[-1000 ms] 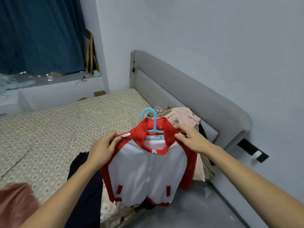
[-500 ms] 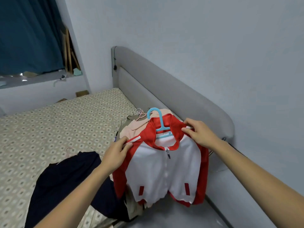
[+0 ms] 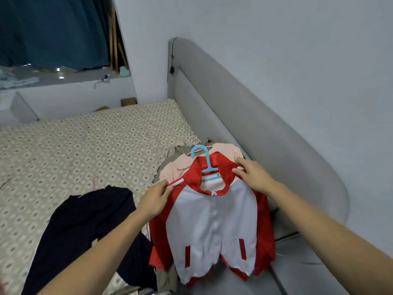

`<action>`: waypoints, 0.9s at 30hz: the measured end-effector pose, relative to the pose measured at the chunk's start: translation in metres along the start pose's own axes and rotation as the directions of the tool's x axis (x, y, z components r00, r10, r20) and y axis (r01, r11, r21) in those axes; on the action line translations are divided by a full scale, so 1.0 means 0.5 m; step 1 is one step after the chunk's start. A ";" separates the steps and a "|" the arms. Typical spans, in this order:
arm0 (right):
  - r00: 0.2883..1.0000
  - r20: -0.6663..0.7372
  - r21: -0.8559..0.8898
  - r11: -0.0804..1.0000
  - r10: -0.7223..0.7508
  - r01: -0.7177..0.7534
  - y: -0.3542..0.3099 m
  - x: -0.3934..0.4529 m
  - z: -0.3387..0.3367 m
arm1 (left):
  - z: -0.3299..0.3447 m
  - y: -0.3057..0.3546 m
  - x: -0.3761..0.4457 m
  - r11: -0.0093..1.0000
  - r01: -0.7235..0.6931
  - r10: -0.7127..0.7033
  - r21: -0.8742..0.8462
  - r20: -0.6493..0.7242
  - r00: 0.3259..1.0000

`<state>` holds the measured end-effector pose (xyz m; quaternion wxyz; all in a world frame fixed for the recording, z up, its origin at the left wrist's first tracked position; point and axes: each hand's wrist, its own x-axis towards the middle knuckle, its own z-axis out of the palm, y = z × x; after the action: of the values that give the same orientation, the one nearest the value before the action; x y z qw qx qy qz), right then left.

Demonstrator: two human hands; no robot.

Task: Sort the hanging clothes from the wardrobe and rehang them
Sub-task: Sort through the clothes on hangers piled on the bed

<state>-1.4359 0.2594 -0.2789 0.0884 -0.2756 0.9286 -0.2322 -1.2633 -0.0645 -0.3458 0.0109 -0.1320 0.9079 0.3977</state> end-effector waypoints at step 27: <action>0.995 0.097 -0.215 0.976 -0.017 0.038 0.348 0.646 0.237 | 0.192 -0.145 0.612 0.933 0.333 -0.333 0.137 -0.026 0.943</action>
<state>-1.7523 0.1642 -0.4779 0.0983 -0.3071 0.9393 -0.1173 -1.5485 -0.1126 -0.5019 0.0863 -0.2833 0.8979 0.3256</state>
